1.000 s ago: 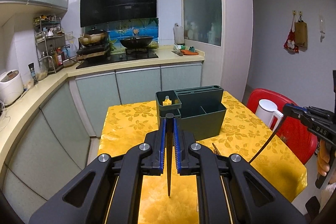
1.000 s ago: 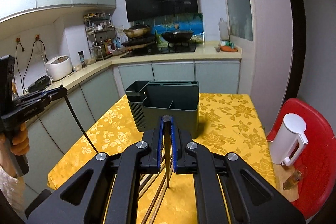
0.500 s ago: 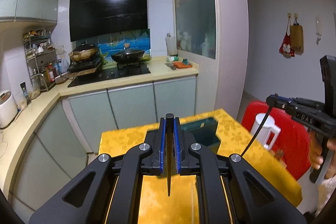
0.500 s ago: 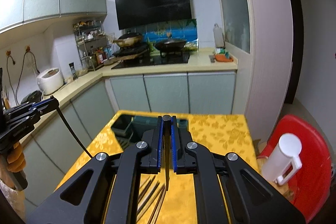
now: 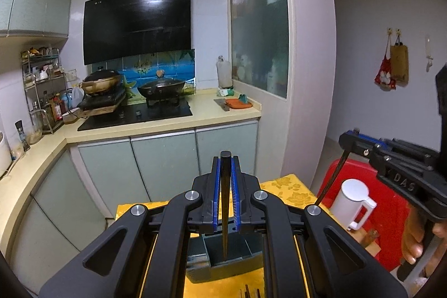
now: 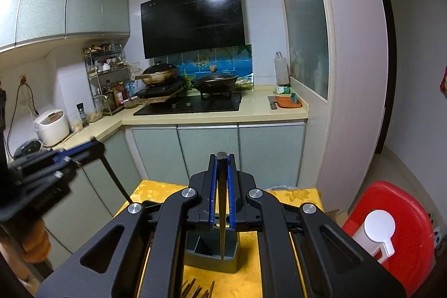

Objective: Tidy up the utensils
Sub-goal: 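Lift both held chopsticks and lower them into the green utensil holder, then open both tools to release the chopsticks in the holder and withdraw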

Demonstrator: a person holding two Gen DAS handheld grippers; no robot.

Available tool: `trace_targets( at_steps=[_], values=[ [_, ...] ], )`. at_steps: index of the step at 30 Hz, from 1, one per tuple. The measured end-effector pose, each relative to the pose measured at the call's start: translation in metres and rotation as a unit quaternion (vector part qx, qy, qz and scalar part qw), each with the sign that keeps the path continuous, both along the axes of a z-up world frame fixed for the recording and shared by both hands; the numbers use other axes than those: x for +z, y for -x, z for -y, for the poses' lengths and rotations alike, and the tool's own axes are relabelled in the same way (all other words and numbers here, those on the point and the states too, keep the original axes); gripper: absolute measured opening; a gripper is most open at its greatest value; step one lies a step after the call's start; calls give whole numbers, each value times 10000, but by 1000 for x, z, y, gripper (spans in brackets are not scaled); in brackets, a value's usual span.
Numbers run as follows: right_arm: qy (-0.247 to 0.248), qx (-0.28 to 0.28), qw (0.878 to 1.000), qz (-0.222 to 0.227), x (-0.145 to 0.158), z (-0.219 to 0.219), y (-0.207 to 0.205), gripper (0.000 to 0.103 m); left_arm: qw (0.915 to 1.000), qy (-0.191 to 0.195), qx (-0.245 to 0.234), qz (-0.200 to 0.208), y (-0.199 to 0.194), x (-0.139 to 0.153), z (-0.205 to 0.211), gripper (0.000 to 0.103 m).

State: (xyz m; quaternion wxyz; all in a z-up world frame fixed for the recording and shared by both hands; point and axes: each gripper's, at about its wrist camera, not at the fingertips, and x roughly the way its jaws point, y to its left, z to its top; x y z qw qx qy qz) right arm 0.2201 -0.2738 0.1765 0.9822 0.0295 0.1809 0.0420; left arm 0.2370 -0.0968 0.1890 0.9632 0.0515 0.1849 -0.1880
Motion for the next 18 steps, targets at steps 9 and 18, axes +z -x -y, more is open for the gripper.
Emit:
trace_targets(
  at_steps=[9, 18],
  values=[
    [13, 16, 9977, -679, -45, -5, -50, 8, 9981, -88, 200, -573, -45, -59, 9, 7],
    [25, 99, 9939, -1102, -82, -13, -71, 8, 9961, -91, 332, -808, -56, -82, 0, 12]
  ],
)
